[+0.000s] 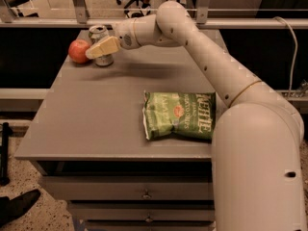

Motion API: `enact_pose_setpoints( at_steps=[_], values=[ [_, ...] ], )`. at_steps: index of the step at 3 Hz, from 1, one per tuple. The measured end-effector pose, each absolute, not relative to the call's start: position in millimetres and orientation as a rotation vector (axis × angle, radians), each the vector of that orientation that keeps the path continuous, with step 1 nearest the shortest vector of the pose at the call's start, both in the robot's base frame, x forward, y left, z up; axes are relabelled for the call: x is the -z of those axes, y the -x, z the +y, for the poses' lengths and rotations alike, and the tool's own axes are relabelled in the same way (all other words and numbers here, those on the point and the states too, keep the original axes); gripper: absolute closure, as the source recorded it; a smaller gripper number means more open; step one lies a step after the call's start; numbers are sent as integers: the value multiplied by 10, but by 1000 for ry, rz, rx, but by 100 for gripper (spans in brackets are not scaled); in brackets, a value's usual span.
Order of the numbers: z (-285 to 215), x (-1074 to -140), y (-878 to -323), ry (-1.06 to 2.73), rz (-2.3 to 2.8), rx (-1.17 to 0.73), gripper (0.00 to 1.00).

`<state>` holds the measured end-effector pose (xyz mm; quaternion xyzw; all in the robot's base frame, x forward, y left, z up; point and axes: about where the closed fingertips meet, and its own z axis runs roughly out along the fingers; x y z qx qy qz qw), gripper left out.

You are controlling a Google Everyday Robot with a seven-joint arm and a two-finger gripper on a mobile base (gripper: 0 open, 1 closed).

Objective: Move 7up can near apple

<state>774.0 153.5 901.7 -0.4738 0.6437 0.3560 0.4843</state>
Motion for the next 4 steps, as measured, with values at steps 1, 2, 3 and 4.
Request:
enact_pose_setpoints(
  at_steps=[1, 2, 3, 4],
  values=[
    [1486, -9084, -7688, 1144, 1551, -878, 0],
    [1157, -9240, -7630, 1121, 1539, -825, 0],
    [491, -9486, -7566, 1085, 1553, -687, 0],
    [-289, -9843, -7428, 1001, 1570, -518, 0]
  ],
)
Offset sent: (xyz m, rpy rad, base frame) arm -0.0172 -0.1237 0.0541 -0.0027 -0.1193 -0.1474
